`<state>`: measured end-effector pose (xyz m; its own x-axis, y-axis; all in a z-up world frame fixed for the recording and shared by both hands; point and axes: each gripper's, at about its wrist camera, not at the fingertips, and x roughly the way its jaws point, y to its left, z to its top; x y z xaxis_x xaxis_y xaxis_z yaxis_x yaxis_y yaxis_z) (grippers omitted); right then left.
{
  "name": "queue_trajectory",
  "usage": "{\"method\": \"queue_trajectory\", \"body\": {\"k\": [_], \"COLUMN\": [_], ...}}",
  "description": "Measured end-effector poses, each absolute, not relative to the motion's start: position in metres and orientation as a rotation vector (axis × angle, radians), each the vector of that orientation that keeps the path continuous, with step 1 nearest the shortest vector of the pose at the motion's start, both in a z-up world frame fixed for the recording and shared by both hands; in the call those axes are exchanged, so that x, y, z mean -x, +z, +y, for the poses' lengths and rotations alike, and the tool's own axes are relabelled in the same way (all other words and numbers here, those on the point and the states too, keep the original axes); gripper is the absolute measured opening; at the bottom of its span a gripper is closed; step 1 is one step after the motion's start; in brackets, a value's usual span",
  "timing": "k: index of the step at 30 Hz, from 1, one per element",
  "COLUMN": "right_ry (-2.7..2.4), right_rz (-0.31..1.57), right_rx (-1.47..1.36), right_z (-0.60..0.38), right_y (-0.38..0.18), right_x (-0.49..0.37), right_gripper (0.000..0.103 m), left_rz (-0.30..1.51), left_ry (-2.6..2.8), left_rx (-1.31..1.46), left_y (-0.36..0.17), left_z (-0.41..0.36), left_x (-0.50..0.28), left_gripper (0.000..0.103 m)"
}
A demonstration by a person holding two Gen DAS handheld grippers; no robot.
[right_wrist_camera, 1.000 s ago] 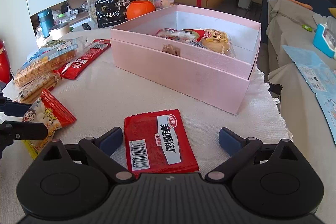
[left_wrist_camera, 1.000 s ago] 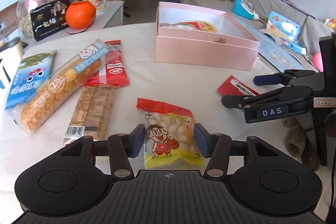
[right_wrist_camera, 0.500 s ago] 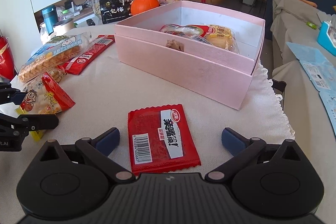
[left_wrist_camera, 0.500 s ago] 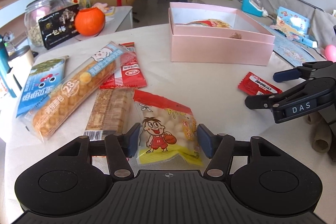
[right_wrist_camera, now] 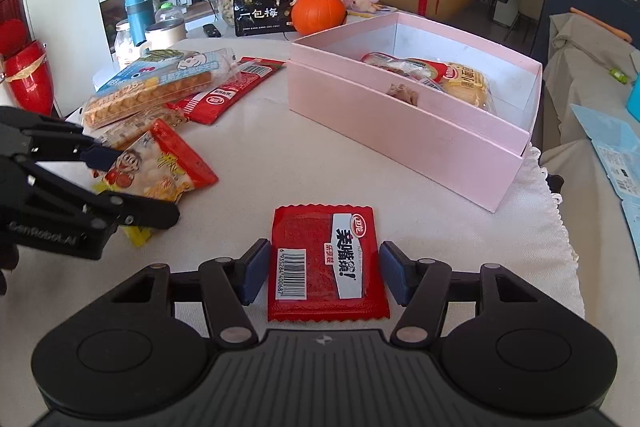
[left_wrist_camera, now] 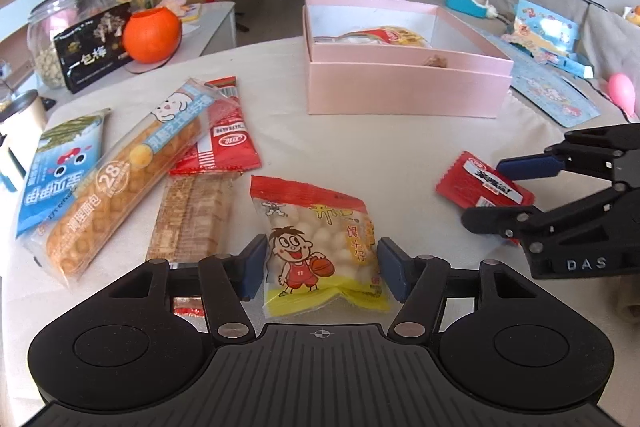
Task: Organize snacks
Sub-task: 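Carry the yellow bag into the pink box with left while right grasps the red packet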
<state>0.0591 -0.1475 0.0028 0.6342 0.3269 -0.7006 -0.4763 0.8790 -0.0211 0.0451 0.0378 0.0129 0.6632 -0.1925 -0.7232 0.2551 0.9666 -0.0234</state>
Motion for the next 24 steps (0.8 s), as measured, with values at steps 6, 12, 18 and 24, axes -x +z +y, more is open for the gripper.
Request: {"method": "queue_trajectory", "body": {"k": [6, 12, 18, 24], "right_ry": [0.462, 0.456, 0.444, 0.438], "right_rz": [0.767, 0.800, 0.756, 0.721], "right_rx": [0.189, 0.185, 0.215, 0.208], "right_z": [-0.151, -0.154, -0.167, -0.180], "right_y": [0.003, 0.011, 0.032, 0.048], "right_x": [-0.057, -0.054, -0.039, -0.027], "right_gripper": [0.060, 0.058, 0.058, 0.058], "left_rz": [0.821, 0.825, 0.753, 0.680], "left_ry": [-0.252, -0.285, -0.308, -0.382], "left_rx": [-0.085, -0.083, -0.104, -0.044], "left_y": [0.014, 0.015, 0.024, 0.049], "left_z": [0.038, 0.044, 0.042, 0.044], "left_x": [-0.053, -0.050, -0.026, -0.010], "left_gripper": [0.065, 0.063, 0.062, 0.057]}}
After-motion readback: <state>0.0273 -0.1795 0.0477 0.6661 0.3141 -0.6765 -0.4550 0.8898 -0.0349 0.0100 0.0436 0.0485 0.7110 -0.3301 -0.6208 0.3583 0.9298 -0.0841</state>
